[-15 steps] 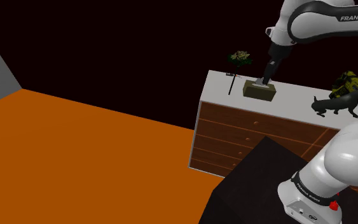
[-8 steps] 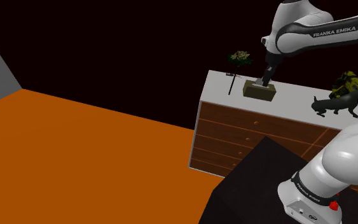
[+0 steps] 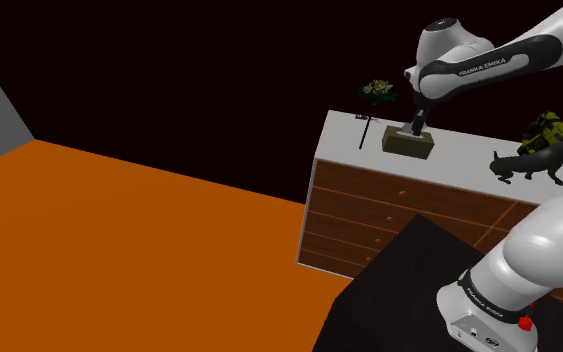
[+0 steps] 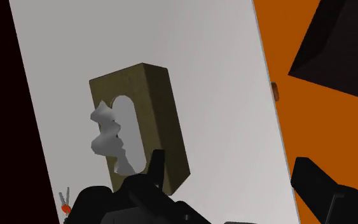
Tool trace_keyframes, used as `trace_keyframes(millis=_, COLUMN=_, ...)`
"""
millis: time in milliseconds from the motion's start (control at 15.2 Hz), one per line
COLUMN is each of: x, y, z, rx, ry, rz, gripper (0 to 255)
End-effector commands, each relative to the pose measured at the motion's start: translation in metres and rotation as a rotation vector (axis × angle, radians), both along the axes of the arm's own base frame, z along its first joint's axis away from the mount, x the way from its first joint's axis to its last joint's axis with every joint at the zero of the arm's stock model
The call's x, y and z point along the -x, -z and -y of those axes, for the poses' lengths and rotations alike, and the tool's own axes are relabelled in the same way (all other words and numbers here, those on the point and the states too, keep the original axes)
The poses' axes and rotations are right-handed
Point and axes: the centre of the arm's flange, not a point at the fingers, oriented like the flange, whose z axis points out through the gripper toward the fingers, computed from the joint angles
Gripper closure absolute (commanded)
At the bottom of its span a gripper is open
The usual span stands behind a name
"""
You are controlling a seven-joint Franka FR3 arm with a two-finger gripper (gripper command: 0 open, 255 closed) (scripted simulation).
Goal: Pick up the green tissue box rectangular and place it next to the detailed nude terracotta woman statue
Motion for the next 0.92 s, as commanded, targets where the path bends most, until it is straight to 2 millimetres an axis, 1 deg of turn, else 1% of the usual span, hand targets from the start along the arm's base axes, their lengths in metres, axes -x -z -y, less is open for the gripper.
trace_keyframes(millis=0, x=-0.008, y=0.01, z=0.023, rx=0.031, ry=-0.013, rz=-0.014, gripper=0)
trace_keyframes(millis=594, x=-0.047, y=0.049, z=0.114, rx=0.161, ry=-0.064, rz=-0.075, gripper=0)
trace_keyframes(millis=660, x=-0.048, y=0.05, z=0.117, rx=0.165, ry=-0.066, rz=-0.077, gripper=0)
trace_keyframes(millis=858, x=-0.047, y=0.064, z=0.126, rx=0.165, ry=-0.066, rz=-0.077, gripper=0)
